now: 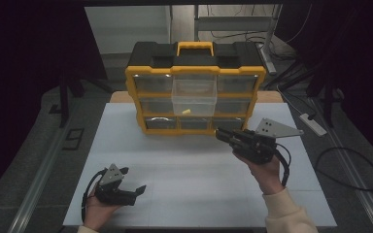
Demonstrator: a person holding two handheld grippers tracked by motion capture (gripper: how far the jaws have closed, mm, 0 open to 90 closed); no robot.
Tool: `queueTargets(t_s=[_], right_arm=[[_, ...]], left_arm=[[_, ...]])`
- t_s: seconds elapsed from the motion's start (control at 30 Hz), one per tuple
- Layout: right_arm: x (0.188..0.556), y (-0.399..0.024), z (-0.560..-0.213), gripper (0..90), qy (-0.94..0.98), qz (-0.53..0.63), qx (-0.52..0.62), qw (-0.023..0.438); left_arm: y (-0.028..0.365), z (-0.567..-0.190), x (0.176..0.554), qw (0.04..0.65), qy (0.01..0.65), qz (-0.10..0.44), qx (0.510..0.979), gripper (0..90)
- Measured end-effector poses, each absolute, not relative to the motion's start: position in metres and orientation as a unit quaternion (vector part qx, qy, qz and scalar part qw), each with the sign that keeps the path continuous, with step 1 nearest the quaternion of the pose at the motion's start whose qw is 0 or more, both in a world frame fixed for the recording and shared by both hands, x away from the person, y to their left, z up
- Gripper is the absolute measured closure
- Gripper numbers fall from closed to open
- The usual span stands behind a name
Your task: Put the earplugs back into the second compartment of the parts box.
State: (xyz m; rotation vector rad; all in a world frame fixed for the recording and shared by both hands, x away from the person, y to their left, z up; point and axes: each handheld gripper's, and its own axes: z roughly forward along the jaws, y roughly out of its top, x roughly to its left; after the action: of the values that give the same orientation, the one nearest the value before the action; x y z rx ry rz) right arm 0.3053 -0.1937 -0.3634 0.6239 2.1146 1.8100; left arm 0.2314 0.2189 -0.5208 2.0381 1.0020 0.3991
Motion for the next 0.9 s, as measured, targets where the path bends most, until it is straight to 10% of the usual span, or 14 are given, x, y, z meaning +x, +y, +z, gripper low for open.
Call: queueTargets(t_s=[0.9], right_arm=[[0.367,-0.156,-0.287,80.3,0.723,0.624,0.224,0.192]], left_arm=[[0.221,-0.521,0.232,0.407,0.399,0.157,0.807,7.1]])
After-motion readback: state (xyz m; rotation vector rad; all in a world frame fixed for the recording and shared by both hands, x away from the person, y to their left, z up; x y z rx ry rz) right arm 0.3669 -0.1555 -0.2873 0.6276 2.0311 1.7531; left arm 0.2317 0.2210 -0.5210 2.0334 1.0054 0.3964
